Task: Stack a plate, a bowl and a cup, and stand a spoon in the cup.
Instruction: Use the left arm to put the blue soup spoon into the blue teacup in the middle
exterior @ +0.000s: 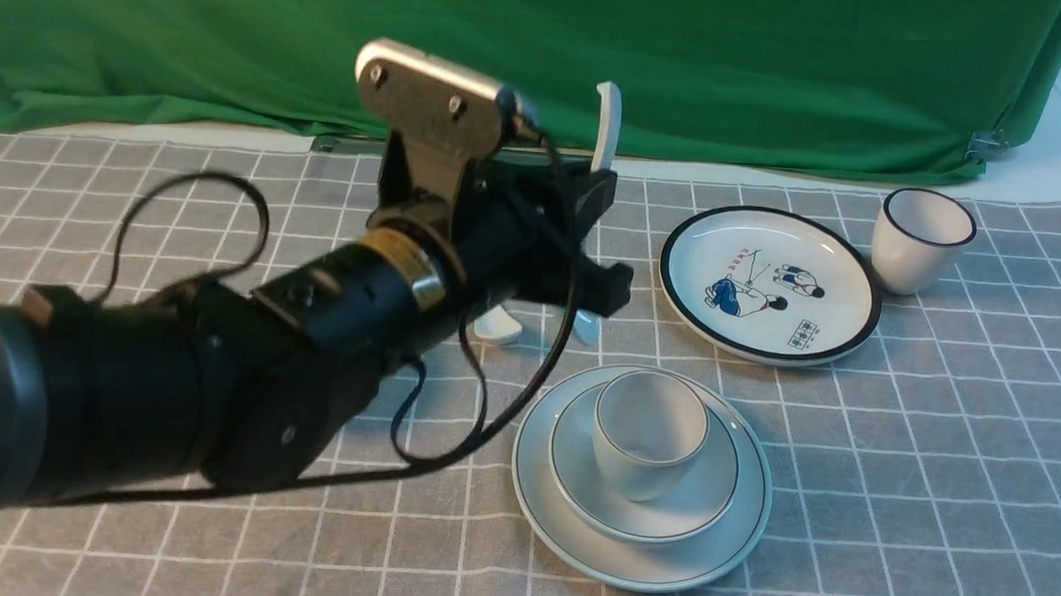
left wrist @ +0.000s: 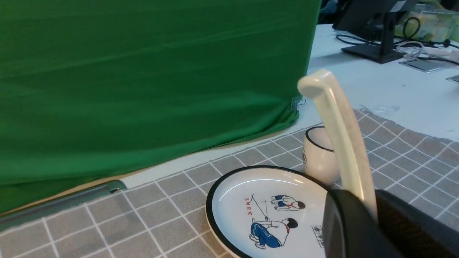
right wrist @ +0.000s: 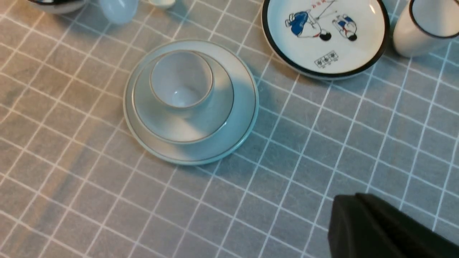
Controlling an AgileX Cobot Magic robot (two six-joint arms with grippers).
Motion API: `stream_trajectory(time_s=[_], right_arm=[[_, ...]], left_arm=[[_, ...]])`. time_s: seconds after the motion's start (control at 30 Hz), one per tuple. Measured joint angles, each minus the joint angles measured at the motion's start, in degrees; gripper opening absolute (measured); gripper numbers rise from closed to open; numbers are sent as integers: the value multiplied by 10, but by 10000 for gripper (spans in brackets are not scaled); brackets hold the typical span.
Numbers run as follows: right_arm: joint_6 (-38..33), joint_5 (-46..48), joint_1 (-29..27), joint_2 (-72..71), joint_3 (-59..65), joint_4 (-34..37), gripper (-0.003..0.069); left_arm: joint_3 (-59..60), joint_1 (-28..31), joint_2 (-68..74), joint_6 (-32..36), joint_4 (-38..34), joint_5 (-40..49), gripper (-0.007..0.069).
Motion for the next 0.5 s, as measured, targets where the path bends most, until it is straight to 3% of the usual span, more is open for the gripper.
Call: stream_trajectory(time_s=[0.37,0.5], right_arm=[[1,-40,0,0,33,1,20],[1,-42,0,0,48,1,20]], left_arm=[[5,0,74,-28,187,-134,29],[5,0,105,-29,201,-184,29]])
